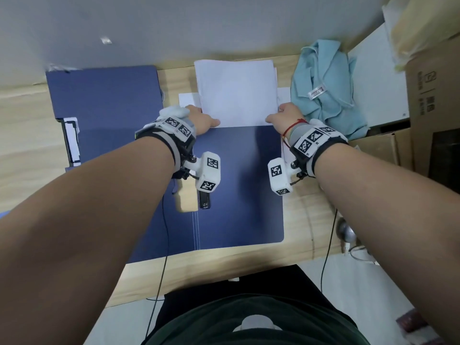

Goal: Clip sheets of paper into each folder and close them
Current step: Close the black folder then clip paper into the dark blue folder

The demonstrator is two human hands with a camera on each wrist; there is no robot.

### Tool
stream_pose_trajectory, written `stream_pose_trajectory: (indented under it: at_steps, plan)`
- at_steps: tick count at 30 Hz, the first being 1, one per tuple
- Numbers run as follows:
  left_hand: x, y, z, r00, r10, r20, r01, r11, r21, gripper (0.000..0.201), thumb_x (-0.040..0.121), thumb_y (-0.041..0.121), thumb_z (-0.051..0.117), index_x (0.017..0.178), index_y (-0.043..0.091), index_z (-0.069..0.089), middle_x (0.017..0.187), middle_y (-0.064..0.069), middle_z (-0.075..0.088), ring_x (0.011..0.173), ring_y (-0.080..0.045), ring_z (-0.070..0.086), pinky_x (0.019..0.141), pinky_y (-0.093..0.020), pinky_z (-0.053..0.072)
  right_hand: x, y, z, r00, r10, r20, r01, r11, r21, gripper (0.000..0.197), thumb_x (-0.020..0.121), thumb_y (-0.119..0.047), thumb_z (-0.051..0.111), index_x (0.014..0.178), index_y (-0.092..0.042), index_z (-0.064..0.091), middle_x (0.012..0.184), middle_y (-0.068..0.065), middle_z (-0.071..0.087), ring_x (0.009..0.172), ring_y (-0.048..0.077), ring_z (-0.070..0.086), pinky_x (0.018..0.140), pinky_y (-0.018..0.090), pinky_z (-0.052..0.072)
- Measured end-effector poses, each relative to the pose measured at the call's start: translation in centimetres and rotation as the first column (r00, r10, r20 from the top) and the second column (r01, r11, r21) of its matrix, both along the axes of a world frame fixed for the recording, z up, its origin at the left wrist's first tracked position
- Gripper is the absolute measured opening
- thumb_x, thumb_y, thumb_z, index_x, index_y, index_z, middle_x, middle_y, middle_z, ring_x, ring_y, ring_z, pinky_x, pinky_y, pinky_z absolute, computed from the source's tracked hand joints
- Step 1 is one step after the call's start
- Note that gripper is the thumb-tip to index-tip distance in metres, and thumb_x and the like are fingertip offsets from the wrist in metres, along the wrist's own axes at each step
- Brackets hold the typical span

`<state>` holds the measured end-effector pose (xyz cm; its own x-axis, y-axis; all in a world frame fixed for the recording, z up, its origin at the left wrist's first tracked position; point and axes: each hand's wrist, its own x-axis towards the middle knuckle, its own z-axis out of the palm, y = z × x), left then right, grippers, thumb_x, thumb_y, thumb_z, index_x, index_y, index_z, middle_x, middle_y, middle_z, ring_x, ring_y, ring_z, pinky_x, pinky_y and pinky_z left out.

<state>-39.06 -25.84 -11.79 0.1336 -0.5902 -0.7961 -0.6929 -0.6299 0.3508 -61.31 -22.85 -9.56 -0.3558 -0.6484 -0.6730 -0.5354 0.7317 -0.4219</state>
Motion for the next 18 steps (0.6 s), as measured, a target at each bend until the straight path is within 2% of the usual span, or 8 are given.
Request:
stream_pose_trajectory:
  at_steps: [3, 5, 7, 8, 10, 12, 14, 18]
  plan:
    - [-0.4, 0.4, 1.7, 0.999, -0.009, -0.031, 0.008, 1.000, -0.026, 0.048, 0.081, 0.036, 0.069, 0.121, 0.012, 0.056, 0.120, 0.002, 0.061, 0.106, -0.026, 0.058, 0.100, -0.036, 0.046, 0.0, 0.1, -0.2, 0.999, -0.014, 0.032, 0.014, 1.000, -0.006, 0.017, 0.085, -0.016, 0.065, 0.086, -0.015, 0.048, 0.084, 0.002, 0.045, 0.082, 0.019, 0.044, 0.057, 0.022, 0.033]
    - [-0.6, 0.5, 1.9, 0.999, -0.005, -0.036, 0.001, 0.995, -0.101, 0.027, 0.093, 0.019, 0.059, 0.119, 0.012, 0.053, 0.108, -0.001, 0.055, 0.094, -0.024, 0.052, 0.081, -0.027, 0.044, 0.1, 0.1, -0.3, 0.998, -0.027, 0.052, 0.027, 1.000, 0.000, 0.020, 0.083, -0.018, 0.067, 0.084, -0.018, 0.047, 0.083, 0.001, 0.044, 0.085, 0.020, 0.043, 0.058, 0.022, 0.032]
    - [-1.0, 0.6, 2.3, 0.997, 0.011, -0.073, -0.025, 0.982, -0.186, 0.008, 0.096, 0.009, 0.050, 0.100, 0.015, 0.055, 0.095, -0.004, 0.055, 0.087, -0.023, 0.049, 0.063, -0.022, 0.039, 0.3, 0.1, -0.1, 0.996, -0.036, 0.076, 0.037, 0.999, -0.007, 0.017, 0.080, -0.020, 0.068, 0.079, -0.017, 0.051, 0.079, 0.003, 0.051, 0.083, 0.025, 0.049, 0.058, 0.025, 0.035]
    - [-0.9, 0.6, 2.6, 0.995, 0.011, -0.095, -0.032, 0.974, -0.224, 0.010, 0.096, 0.009, 0.048, 0.094, 0.017, 0.054, 0.091, -0.004, 0.055, 0.085, -0.022, 0.049, 0.060, -0.021, 0.037, 0.3, 0.2, -0.1, 0.996, -0.048, 0.081, 0.050, 0.998, -0.031, 0.015, 0.080, -0.019, 0.069, 0.087, -0.011, 0.058, 0.085, 0.006, 0.057, 0.084, 0.027, 0.054, 0.061, 0.025, 0.038]
    - [-0.9, 0.7, 3.5, 0.990, 0.015, -0.143, -0.055, 0.957, -0.285, 0.014, 0.094, 0.012, 0.050, 0.105, 0.016, 0.058, 0.100, -0.004, 0.060, 0.087, -0.023, 0.054, 0.070, -0.026, 0.043, 0.0, 0.4, 0.2, 0.989, -0.107, 0.104, 0.115, 0.991, -0.070, 0.024, 0.081, -0.015, 0.070, 0.101, -0.007, 0.060, 0.093, 0.006, 0.059, 0.081, 0.023, 0.056, 0.062, 0.023, 0.040]
    - [-0.7, 0.6, 4.7, 0.984, 0.014, -0.179, -0.076, 0.934, -0.349, 0.033, 0.092, 0.011, 0.053, 0.125, 0.009, 0.060, 0.115, -0.007, 0.065, 0.096, -0.023, 0.059, 0.079, -0.025, 0.044, -0.1, 0.3, 1.0, 0.974, -0.169, 0.150, 0.186, 0.977, -0.107, 0.013, 0.082, -0.011, 0.070, 0.087, -0.014, 0.058, 0.083, -0.001, 0.057, 0.067, 0.013, 0.052, 0.054, 0.018, 0.040]
    - [-0.5, 0.3, 6.3, 0.973, -0.006, -0.230, -0.096, 0.896, -0.434, 0.036, 0.092, 0.003, 0.052, 0.127, 0.003, 0.060, 0.120, -0.011, 0.066, 0.099, -0.022, 0.059, 0.075, -0.016, 0.038, 0.1, -0.1, 2.6, 0.964, -0.202, 0.173, 0.229, 0.961, -0.154, 0.026, 0.081, -0.009, 0.069, 0.071, -0.022, 0.049, 0.070, -0.008, 0.050, 0.060, 0.007, 0.045, 0.049, 0.015, 0.035]
    - [0.2, 0.1, 9.5, 0.973, -0.030, -0.230, -0.094, 0.853, -0.513, 0.032, 0.094, 0.006, 0.049, 0.124, 0.005, 0.062, 0.111, -0.007, 0.066, 0.092, -0.021, 0.057, 0.073, -0.020, 0.041, 0.8, -1.0, 5.4, 0.933, -0.263, 0.245, 0.322, 0.914, -0.245, 0.021, 0.074, -0.006, 0.069, 0.072, -0.013, 0.049, 0.070, -0.002, 0.044, 0.062, 0.014, 0.042, 0.058, 0.023, 0.037]
